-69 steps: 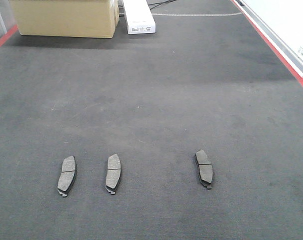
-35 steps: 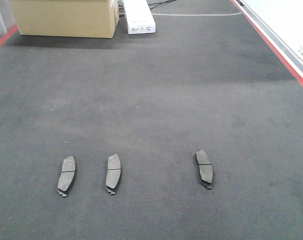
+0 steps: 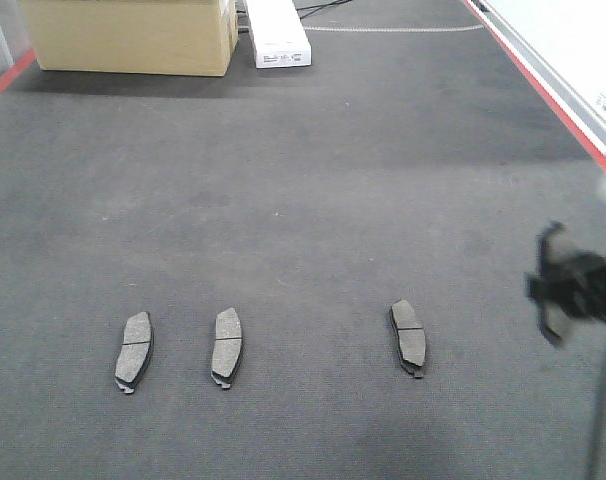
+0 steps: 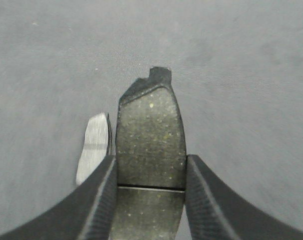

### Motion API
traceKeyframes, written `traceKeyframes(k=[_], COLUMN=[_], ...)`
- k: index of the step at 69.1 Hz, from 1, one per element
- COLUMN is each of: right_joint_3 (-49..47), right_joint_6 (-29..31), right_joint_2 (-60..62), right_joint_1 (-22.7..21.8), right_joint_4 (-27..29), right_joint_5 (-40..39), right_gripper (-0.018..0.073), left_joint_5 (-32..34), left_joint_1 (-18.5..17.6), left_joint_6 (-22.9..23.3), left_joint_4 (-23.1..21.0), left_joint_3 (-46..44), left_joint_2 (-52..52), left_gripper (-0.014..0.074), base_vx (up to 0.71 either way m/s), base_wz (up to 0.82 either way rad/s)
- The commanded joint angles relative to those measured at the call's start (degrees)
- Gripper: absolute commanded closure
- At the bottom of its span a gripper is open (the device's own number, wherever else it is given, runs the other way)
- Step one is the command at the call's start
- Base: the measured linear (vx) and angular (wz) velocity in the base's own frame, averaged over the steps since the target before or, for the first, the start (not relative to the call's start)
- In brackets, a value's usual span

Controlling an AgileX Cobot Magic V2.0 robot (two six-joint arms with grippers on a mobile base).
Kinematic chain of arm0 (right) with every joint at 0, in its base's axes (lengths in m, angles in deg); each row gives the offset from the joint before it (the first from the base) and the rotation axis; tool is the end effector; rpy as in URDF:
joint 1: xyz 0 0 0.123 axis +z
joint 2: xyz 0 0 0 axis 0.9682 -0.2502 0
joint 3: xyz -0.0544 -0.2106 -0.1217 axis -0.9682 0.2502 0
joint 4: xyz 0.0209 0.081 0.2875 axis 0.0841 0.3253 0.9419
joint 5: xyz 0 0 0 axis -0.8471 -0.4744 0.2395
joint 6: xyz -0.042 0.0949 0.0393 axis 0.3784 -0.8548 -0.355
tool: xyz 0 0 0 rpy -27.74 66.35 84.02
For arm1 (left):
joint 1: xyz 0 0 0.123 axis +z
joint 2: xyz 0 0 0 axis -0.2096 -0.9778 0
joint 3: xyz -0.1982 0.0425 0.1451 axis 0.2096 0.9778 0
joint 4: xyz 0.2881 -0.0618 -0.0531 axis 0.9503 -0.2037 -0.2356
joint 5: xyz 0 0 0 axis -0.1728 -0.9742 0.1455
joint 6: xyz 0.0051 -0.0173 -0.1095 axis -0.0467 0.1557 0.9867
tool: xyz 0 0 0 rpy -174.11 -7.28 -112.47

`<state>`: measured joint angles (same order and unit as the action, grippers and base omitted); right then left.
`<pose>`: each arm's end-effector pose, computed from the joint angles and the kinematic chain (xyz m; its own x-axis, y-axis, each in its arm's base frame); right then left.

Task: Move and align brake pads A on conveyor
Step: 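Lower the right gripper with its pad beside the other belt pad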

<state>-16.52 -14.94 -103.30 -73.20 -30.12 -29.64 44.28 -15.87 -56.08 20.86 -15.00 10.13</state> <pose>0.3064 0.0247 0.2236 -0.6537 0.0179 -0.7565 -0.0956 0.9898 0.1060 0.1557 -0.0703 0.2773 -0.3060 -0.0467 -0.9509 0.3317 0.9310 -0.1524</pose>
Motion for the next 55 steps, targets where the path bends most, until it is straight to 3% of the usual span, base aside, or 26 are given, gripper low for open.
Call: traceKeyframes(k=[1,17,25,38,55], right_joint_3=[-7.0,-18.2,-22.5,-27.2,-30.0], right_joint_6=[1.3,-2.6,-6.3,-10.5,-11.4], right_joint_2=[-6.5,-21.8,-27.7,-35.4,-42.0], right_joint_1=[2.3,15.6,19.8,23.3,23.6], right_joint_4=[1.5,1.5,1.5,1.7,4.4], right_joint_5=[-4.5,-3.5,-1.9,-0.1,-0.2], right_gripper=[0.0526,0.0515,0.0511,0.0504,0.0494], left_joint_5=[3.7,3.7,3.7,3.7,3.7], left_joint_1=[-0.3,-0.3,-0.3,-0.3,-0.3], left_joint_6=[0.0,0.0,0.0,0.0,0.0], left_joint_4=[0.3,0.3,0.3,0.3,0.3], left_joint_3=[-1.4,-1.4,-1.4,-1.4,-1.4], left_joint_2=[-0.5,-0.5,-0.5,-0.5,-0.5], left_gripper=[0.0602,0.0602,0.0602,0.0602,0.0602], base_vx=[0.0,0.0,0.0,0.0,0.0], base_wz=[0.0,0.0,0.0,0.0,0.0])
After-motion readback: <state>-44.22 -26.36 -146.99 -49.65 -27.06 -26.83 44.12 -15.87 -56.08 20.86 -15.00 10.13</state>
